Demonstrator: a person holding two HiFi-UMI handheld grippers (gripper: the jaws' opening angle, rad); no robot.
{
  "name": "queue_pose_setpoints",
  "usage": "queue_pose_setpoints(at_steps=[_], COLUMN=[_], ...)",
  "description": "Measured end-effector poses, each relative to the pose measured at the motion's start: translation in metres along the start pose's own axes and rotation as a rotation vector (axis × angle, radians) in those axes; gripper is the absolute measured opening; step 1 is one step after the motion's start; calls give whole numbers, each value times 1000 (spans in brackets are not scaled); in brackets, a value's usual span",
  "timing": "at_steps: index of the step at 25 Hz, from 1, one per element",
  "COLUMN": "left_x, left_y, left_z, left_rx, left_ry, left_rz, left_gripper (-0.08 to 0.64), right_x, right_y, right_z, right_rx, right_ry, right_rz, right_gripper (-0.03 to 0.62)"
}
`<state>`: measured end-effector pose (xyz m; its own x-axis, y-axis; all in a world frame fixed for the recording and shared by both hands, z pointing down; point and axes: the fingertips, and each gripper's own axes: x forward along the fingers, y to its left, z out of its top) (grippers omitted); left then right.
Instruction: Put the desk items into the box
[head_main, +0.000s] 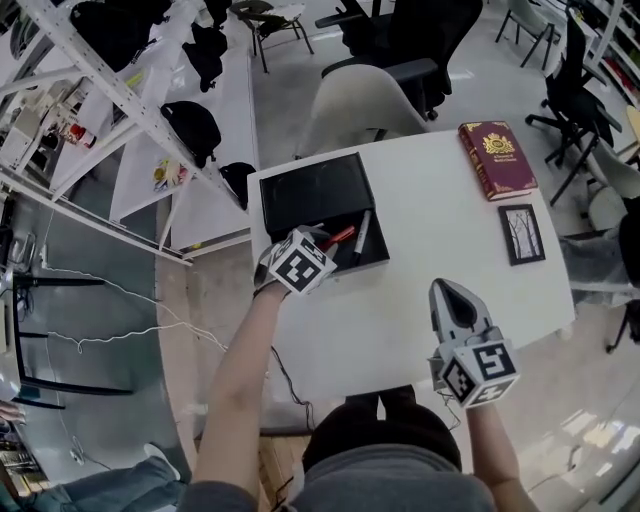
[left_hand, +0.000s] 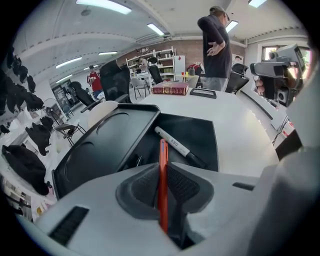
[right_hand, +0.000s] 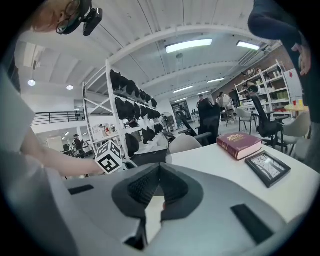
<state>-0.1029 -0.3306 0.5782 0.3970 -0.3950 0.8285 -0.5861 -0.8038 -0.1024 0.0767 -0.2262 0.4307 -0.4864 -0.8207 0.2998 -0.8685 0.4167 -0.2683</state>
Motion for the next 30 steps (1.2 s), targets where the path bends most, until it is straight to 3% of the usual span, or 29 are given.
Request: queue_pose_setpoints(at_steps=[19,30], left_x=[21,22], left_y=[-3,-3], left_z=[-17,-17], left_rx=[-4,-9], left_ry=[105,116], left_rz=[-65,-79], left_gripper=[52,54], right_x=[8,9], right_y=[-3,-3], right_z=[-2,-3], right_rx=[9,15], right_ry=[14,23], right_rz=[-11,-3], right_gripper=[3,3])
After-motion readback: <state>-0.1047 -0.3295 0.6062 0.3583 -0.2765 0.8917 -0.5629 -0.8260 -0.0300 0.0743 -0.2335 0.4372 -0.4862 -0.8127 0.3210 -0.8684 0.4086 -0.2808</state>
